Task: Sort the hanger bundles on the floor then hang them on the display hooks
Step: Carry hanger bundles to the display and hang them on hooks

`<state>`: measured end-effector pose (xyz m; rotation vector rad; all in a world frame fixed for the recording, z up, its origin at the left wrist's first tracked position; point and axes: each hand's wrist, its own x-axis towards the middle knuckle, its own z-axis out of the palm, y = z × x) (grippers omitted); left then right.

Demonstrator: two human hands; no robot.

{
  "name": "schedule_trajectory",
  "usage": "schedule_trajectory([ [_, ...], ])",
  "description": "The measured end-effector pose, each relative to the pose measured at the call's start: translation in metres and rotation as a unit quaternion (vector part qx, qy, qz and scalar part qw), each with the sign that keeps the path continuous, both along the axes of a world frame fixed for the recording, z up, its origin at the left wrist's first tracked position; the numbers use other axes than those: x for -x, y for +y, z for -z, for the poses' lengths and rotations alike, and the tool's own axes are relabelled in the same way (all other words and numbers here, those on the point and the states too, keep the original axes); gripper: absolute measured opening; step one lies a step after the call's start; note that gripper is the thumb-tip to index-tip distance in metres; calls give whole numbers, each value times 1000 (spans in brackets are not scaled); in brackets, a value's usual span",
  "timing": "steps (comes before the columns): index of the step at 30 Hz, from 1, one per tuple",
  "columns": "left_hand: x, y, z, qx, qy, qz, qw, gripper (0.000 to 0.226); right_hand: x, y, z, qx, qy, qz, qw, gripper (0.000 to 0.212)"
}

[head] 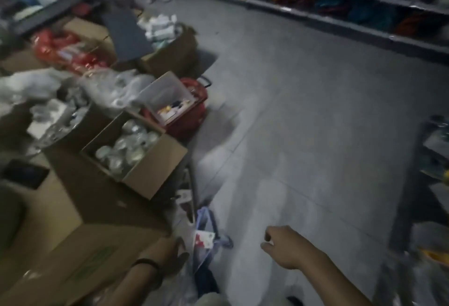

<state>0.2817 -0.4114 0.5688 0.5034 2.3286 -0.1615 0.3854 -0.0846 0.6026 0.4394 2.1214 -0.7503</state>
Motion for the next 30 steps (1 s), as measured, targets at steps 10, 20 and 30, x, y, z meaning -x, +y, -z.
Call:
schedule_trajectory([
  [10,45,-115,141,-70,-124,-202,969,40,168,-173,156,30,-43,-110,993,27],
  [20,142,-105,458,-128,-135,-500,846,14,303,-216,503,-10,-66,-328,942,42],
  [30,214,-65,717,-82,-86,-669,734,31,332,-206,709,21,-26,-339,940,55],
])
